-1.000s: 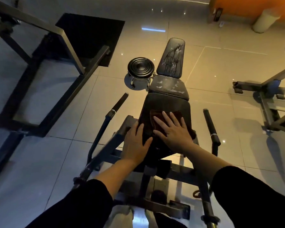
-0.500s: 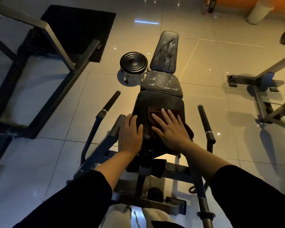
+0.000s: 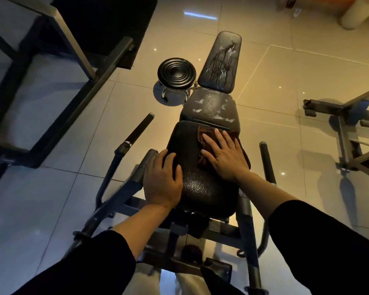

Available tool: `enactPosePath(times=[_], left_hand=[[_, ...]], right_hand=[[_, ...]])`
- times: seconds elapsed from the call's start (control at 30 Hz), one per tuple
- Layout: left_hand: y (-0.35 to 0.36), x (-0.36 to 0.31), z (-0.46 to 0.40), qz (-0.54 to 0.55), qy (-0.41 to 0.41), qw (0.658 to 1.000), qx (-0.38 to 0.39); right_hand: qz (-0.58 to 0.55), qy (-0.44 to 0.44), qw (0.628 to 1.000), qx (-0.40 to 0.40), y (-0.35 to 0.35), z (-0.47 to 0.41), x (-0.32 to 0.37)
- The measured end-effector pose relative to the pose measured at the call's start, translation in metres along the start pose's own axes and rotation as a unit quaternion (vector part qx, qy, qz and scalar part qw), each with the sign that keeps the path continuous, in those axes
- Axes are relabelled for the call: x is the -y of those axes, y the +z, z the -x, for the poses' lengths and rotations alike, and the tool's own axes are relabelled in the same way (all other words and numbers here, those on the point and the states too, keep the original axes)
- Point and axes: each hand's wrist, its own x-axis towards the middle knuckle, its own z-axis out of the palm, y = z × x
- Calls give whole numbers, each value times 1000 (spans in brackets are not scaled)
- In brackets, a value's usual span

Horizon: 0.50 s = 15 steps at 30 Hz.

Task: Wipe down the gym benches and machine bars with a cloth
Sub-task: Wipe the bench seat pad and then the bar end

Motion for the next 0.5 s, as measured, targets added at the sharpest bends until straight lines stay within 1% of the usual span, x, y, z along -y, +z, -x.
enactPosePath(times=[0.1,0.2,0.27,0.4,0.5], left_hand=[[1,0,0,-3,8,1000,-11],[3,0,-1,-12,15,999,-27],[5,1,-1,-16,17,999,-31],[5,3,0,-16,15,999,-26],[4,5,-1,-16,15,1000,-13]], right_hand=[[12,2,1000,-2,-3,-11,-2],[18,14,1000,-5,-7,-27,11],[22,-6,1000,-2,-9,-43,28],[11,-74,997,4,-11,-74,69],[8,-103,995,0,-12,-81,83]])
